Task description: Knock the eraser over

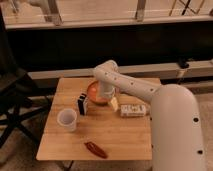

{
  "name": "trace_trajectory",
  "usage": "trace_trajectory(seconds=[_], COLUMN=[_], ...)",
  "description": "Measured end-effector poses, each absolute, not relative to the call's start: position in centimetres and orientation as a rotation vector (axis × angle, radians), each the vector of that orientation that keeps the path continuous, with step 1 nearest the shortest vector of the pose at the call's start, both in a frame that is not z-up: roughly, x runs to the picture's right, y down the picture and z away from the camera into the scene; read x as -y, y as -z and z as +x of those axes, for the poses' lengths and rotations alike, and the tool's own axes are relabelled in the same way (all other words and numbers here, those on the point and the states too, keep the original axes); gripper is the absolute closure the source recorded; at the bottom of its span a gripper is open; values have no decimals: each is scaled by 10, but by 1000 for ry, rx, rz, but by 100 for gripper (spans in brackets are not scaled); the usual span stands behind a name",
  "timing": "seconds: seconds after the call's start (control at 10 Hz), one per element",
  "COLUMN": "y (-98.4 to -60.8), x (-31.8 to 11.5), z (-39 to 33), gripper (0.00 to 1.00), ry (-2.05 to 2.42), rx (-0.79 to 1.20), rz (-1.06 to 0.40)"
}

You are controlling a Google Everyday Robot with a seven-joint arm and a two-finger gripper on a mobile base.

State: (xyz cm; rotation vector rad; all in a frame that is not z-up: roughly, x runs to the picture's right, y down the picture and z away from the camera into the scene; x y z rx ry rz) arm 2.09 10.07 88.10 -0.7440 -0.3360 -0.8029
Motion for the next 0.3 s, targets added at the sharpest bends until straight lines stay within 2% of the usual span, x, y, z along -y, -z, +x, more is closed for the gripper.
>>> trace_trajectory(seconds=[0.3], y=[-882], x=[-99], z=[19], gripper=[20], ry=[815], rx=[341], rz=[-746])
